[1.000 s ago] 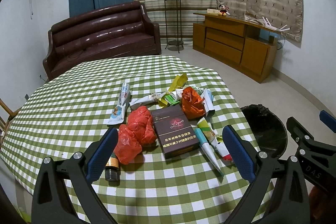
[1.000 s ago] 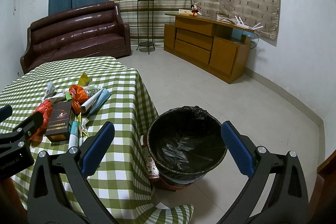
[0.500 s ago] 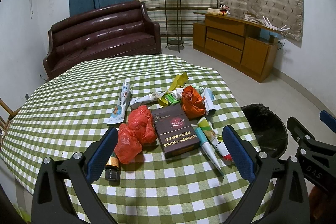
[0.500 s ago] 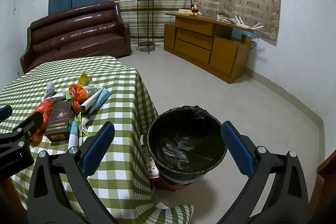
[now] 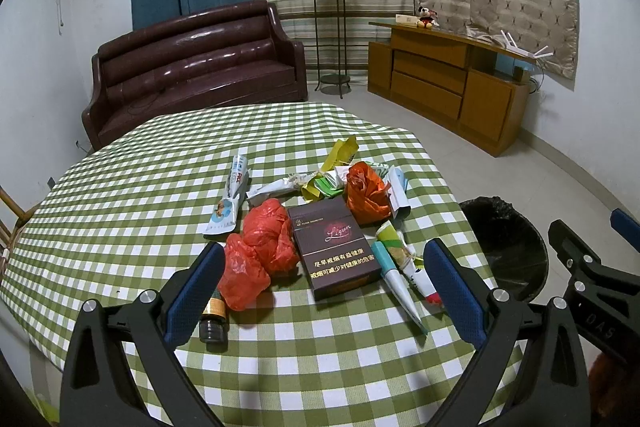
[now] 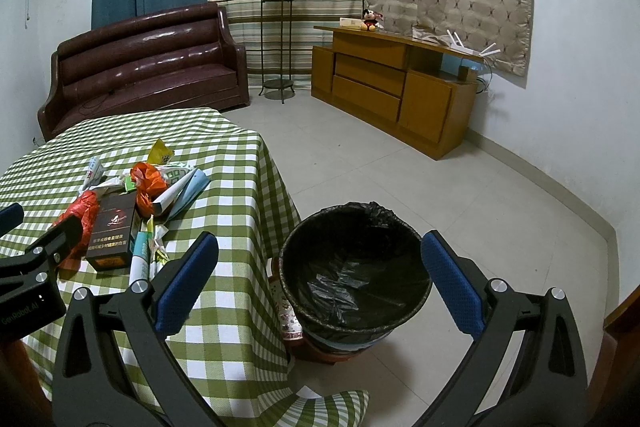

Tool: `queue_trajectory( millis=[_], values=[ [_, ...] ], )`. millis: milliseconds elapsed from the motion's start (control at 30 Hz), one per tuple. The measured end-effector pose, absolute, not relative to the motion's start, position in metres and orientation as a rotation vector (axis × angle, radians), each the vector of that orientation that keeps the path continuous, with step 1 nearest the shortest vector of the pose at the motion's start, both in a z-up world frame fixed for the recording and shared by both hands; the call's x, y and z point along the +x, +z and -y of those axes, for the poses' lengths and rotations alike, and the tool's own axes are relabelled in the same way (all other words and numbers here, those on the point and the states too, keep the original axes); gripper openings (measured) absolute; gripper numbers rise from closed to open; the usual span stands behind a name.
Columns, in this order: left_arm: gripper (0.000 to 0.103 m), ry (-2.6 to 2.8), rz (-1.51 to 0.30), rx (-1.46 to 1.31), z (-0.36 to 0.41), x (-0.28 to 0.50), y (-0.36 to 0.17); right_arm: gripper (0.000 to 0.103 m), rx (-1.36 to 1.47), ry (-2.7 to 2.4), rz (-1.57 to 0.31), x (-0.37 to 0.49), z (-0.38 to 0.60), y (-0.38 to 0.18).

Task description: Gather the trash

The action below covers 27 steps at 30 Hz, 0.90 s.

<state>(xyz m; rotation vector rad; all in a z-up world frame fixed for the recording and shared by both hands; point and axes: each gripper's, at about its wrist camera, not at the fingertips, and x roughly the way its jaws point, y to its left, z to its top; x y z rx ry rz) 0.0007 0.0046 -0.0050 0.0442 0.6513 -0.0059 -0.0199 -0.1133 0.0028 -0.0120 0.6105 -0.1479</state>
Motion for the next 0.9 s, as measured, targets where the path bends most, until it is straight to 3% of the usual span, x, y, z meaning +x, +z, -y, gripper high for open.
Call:
queue_trajectory(
  millis=[900],
  values=[
    [0.097,-0.007,-0.655,0.044,-0.0056,0.0009,-0.006,0.099,-0.013,-0.148,-0.61,-0.0203,0.1133,0.0028]
  ],
)
